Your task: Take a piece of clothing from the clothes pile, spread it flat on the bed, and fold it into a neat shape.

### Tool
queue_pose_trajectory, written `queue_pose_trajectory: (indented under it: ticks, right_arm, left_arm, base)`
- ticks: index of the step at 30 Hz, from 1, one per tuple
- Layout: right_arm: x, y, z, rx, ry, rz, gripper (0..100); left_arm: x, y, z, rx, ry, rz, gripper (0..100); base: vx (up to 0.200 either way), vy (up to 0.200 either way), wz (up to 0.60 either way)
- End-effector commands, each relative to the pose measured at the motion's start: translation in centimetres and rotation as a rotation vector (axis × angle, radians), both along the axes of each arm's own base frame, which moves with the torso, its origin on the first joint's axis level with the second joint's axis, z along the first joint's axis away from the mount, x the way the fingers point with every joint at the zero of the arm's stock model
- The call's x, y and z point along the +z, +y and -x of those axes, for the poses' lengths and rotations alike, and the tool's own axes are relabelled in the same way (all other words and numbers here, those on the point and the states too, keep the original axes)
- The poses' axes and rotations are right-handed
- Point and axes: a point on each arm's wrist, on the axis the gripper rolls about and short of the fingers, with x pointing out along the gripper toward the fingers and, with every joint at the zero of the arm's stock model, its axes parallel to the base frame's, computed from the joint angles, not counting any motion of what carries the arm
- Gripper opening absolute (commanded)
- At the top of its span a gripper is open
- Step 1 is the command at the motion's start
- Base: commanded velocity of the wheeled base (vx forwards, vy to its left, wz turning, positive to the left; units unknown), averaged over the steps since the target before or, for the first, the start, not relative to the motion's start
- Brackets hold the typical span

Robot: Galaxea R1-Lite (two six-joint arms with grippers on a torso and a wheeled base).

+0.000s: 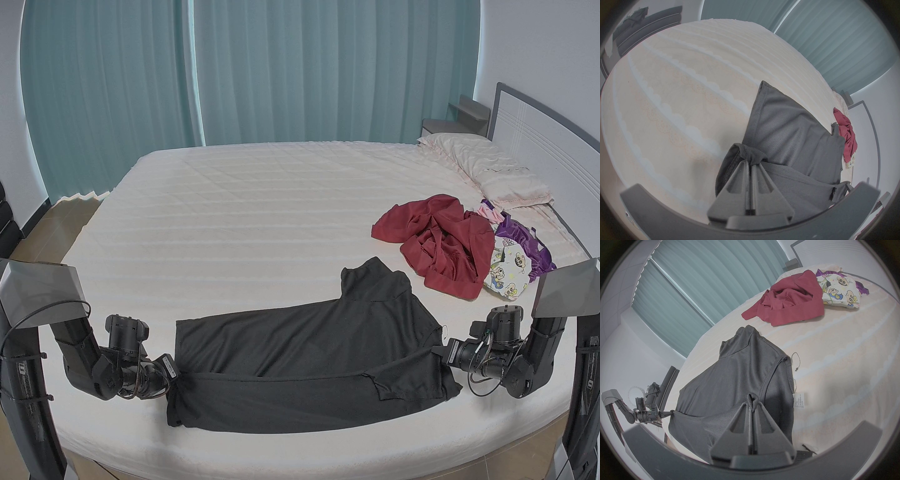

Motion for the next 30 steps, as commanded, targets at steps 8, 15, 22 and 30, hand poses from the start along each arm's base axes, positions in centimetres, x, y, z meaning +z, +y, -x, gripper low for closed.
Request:
queue_pose_trajectory:
  ticks: [8, 15, 22, 30]
  right_arm:
    - [-1.0, 0.3, -0.4, 0.005, 0.013, 0.003, 0]
    - [-0.9, 0.3, -1.0, -0.002, -0.006, 0.004, 0]
    - [-0.9, 0.1, -1.1, -0.013, -0.005, 0.001, 0]
    - [-1.7, 0.1, -1.4, -0.023, 0.006, 0.01, 0]
  left_arm:
    - [-1.5, -0.7, -0.2, 0.017, 0.011, -0.069, 0]
    - [-1.3, -0.8, -0.7, 0.048, -0.018, -0.05, 0]
    - [-0.6, -0.7, -0.2, 0.045, -0.018, 0.012, 0]
    - [-0.7, -0.7, -0.5, 0.044, -0.017, 0.013, 0]
  base:
    - [0.0, 0.0, 0.0]
    - [0.0, 0.0, 0.0]
    - [0.0, 0.0, 0.0]
    - [0.0, 0.0, 0.0]
